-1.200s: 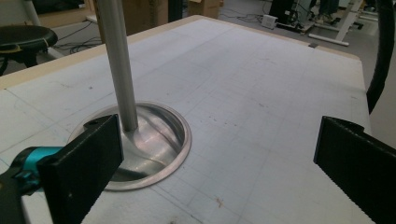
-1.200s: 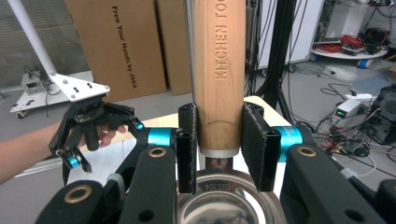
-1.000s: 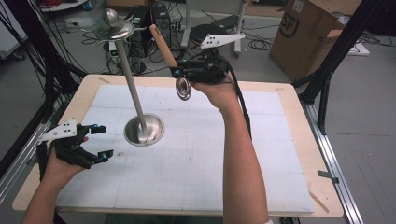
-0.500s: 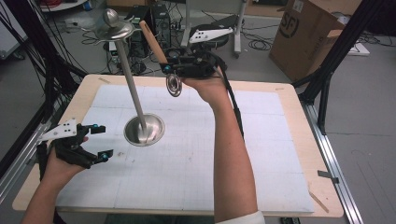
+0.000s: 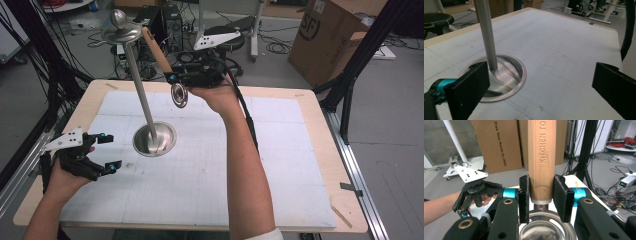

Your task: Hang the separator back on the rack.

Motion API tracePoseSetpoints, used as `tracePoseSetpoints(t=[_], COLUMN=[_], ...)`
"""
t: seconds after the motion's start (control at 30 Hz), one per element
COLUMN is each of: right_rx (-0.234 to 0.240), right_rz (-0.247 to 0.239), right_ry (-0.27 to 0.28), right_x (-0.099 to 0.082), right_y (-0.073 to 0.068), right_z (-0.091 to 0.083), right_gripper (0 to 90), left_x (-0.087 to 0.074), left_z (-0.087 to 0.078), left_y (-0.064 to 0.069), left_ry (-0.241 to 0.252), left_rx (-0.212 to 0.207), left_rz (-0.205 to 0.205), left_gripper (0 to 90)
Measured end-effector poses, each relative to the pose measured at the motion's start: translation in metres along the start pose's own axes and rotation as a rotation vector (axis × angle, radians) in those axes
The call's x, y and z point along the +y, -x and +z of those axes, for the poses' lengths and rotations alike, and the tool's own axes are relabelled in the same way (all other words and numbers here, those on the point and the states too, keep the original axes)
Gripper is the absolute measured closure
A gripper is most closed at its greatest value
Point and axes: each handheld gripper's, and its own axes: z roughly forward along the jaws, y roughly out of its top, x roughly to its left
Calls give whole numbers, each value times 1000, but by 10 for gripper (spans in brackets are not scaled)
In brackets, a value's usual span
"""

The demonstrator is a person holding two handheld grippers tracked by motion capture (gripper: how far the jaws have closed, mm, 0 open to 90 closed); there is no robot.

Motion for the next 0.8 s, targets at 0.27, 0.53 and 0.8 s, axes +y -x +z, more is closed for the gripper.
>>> tracePoseSetpoints(t=[0.27,0.53,0.8], right_rx=[18,25,-41], right_rz=[-24,-21,-34], right_ry=[-43,-68,-79], right_x=[1,3,4], right_y=[-5,-8,-12], right_z=[16,29,23], right_gripper=[678,655,483], left_x=[0,0,0], left_z=[1,0,0], left_y=[1,0,1], left_ry=[-4,2,0], left_rx=[-2,-2,-6], left_rz=[1,1,3], left_gripper=[20,20,20])
